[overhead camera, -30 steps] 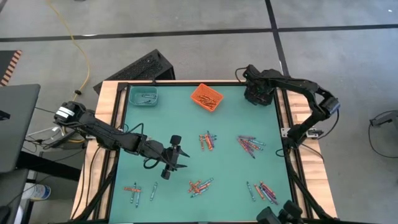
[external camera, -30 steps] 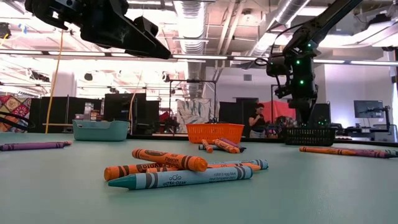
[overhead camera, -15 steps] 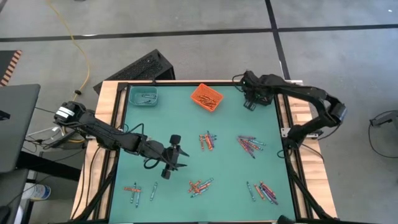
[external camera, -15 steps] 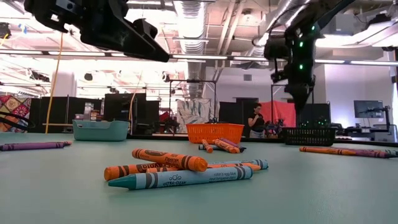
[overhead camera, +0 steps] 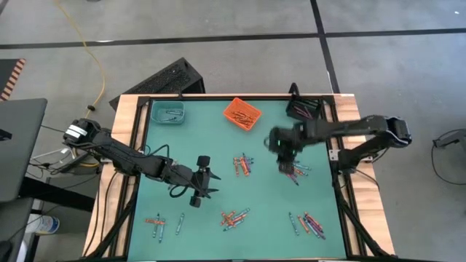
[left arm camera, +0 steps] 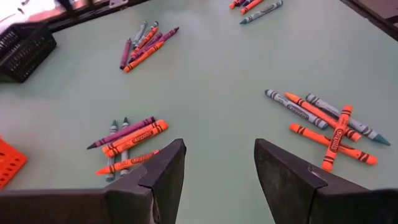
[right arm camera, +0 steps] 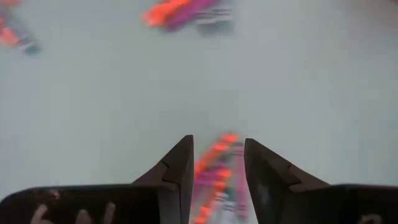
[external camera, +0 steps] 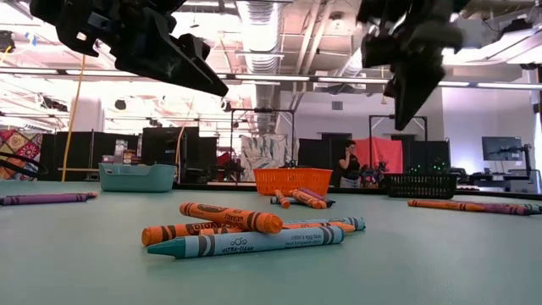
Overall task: Sort crayons
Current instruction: Put the violet crayon into the black bin
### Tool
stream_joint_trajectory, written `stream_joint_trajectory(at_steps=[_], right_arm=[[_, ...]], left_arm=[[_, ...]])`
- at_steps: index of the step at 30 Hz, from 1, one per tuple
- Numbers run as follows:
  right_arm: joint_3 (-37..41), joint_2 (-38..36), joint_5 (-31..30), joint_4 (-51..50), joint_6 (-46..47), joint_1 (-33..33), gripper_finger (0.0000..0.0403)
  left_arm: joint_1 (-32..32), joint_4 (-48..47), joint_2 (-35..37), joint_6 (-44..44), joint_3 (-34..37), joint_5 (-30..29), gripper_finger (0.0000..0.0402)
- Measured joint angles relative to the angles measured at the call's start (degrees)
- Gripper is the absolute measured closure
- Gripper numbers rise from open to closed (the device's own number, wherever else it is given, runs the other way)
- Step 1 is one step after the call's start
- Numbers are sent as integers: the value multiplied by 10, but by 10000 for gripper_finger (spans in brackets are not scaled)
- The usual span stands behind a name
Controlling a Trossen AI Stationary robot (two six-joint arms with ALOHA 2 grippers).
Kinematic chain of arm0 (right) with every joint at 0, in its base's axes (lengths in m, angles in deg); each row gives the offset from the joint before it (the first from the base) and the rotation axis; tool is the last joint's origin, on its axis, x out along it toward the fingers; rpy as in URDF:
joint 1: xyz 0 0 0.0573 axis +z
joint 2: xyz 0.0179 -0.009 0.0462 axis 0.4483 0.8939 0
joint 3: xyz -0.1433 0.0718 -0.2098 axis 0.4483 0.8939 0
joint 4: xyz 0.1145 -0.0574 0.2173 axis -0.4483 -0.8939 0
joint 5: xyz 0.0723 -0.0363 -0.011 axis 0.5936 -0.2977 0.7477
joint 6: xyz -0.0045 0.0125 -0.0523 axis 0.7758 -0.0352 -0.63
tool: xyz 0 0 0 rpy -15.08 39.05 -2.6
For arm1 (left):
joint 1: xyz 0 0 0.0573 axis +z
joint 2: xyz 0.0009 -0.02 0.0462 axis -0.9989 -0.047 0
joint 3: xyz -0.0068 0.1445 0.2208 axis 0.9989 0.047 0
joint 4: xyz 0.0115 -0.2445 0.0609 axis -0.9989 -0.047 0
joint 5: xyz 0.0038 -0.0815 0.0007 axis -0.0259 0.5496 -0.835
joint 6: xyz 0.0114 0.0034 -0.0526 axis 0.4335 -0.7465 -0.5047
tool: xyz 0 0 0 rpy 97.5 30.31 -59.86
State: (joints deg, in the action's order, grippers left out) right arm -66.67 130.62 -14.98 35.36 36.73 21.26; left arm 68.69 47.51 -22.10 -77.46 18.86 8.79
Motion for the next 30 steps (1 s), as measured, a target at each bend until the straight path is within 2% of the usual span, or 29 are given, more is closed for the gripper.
stream_joint_trajectory(at_steps=[8,14,19,24,27,30], right_arm=[[0,24,-1,141,44,200,269],[0,65,-5,258,19,295,269],[0,101,-34,302,1,329,269],[1,130,-85,302,-5,335,269],[1,143,-96,315,-16,335,269],[1,153,-102,333,-41,335,269]], left_arm=[[0,-8,0,-14,0,0,219],[0,-18,0,-38,0,1,219],[0,-66,0,-92,-1,-3,219],[-1,-256,2,-180,-31,-43,219],[-7,-352,2,-230,-46,-29,219],[-31,-386,2,-256,-47,3,219]])
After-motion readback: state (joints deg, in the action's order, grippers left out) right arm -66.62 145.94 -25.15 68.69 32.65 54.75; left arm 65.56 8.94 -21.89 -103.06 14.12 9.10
